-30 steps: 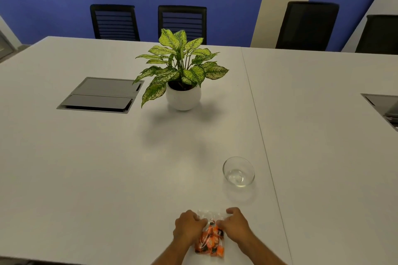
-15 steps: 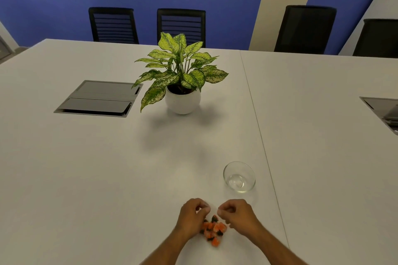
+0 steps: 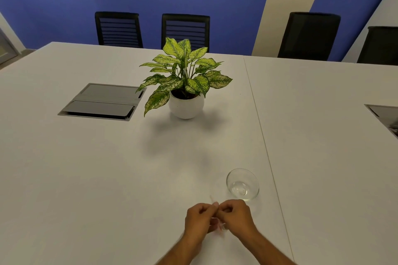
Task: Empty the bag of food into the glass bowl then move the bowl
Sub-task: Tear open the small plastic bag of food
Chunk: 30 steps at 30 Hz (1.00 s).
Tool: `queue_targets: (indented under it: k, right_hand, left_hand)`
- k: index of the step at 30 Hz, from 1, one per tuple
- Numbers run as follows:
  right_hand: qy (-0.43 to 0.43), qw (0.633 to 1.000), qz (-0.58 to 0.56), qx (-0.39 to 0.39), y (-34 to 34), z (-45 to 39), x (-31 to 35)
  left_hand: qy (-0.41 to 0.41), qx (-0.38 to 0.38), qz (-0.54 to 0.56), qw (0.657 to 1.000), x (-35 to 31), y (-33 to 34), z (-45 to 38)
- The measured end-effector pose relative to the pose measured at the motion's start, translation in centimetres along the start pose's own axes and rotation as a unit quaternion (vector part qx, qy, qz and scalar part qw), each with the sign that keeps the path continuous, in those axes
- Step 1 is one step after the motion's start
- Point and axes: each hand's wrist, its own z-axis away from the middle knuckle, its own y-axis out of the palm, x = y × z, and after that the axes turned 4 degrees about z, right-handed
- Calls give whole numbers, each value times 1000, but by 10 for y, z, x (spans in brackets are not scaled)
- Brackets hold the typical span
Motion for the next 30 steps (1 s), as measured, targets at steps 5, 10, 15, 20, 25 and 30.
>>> queue_targets:
  k: [5,10,15,20,25,30]
  right_hand:
    - [17,1000,-8,-6,4,-1,1]
    - [29,999,-29,-3,4,-2,-1]
    - [24,999,-25,12,5,-3,-2]
    - [12,999,-19,35,7,-3,-2]
    - [19,998,-41,48,7,-3,-1]
    - [55,989,-114,75,3,-3,-5]
  left_hand:
    - [-5,4,26,1000,-3,-1,1]
    - [-8,12,27,1000,-7,-6,1]
    - [-33,25,50,998,-10,-9,3]
    - [-57,41,76,995,-10,-15,2]
    - [-80,61,92,991,-11,-19,-1]
    - [-104,71,101,987,-11,-24,-5]
